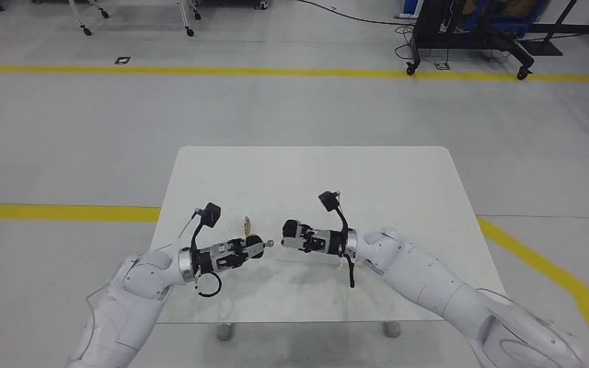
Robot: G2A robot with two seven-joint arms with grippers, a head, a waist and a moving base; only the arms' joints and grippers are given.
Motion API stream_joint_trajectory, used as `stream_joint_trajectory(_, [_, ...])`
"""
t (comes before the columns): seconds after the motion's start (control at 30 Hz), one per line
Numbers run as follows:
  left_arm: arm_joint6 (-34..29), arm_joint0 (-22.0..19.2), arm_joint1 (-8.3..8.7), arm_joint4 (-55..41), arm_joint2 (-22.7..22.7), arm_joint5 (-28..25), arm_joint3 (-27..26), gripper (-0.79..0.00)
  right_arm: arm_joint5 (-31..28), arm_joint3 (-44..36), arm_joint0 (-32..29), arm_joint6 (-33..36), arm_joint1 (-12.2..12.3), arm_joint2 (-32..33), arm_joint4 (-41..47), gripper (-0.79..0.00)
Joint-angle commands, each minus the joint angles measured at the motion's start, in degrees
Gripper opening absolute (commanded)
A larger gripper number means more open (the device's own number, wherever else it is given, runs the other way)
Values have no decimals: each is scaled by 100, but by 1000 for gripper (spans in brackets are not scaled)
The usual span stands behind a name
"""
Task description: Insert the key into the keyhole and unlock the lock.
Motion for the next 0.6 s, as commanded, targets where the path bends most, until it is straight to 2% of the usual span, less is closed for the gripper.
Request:
stream_joint_trajectory(0.0, [-102, -2, 14, -14, 59, 15, -38, -785, 79, -134, -49, 315, 70, 77, 81, -416])
stream_joint_trajectory(0.07, [-175, -33, 25, 33, 107, 43, -23, -785, 224, -233, -74, 549, 114, 129, 80, -456])
stream_joint_trajectory(0.13, [-226, -69, 30, 44, 174, 58, -8, -785, 330, -334, -105, 697, 135, 169, 61, -548])
stream_joint_trajectory(0.3, [-222, -150, 43, 59, 268, 94, 56, -785, 336, -486, -178, 1023, 148, 238, 137, -548])
stream_joint_trajectory(0.4, [-208, -183, 54, 39, 304, 89, 88, -785, 412, -483, -198, 1115, 151, 300, 121, -514])
stream_joint_trajectory(0.57, [-234, -248, 70, 47, 388, 79, 119, -785, 537, -514, -240, 1219, 129, 359, 85, -542])
